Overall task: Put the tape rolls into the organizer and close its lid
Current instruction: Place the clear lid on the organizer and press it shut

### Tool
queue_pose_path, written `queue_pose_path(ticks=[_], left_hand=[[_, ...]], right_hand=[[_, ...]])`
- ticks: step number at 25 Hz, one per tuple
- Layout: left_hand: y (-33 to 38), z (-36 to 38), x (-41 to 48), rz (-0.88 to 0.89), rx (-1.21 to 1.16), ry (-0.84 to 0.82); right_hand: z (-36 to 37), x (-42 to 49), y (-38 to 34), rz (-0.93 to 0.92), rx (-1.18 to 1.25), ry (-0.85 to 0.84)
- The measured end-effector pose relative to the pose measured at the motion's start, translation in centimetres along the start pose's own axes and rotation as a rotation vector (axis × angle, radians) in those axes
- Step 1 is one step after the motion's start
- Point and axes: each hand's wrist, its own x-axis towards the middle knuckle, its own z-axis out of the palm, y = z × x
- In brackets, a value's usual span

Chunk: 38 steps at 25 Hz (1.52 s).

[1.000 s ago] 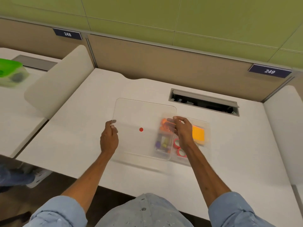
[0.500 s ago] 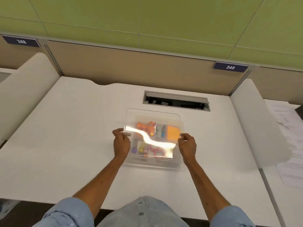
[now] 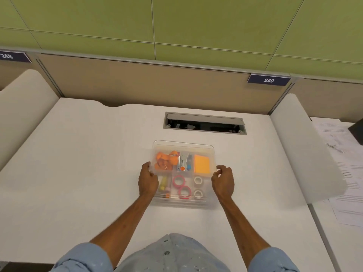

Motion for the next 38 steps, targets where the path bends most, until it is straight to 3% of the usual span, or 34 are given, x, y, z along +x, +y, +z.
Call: queue_pose_path(ticks=[17,21,27,34,38], left_hand=[[-2.2,-0.2,0.7,-0.033,-0.084,-0.107],[-2.3,-0.4,0.6,0.013,0.026,-0.152],[-2.7,0.2,-1.7,0.240,0.223,-0.207],[-2.6,0.2,-2.0,0.229,0.289,-0.252],[-2.7,0.5,-2.5,0.343,0.427,-0.205]], right_hand=[[0.3,0.0,1.2,0.024,0.028,-0.031],[0.4,-0.2,1.3,0.010,0.014,-0.066],[0.1,-1.2,1.9,-0.031,-0.012,-0.049],[-0.3,-0.9,2.2,-0.032,-0.018,-0.075],[0.1,-1.7,1.9,-0.059,-0.141,-0.034]])
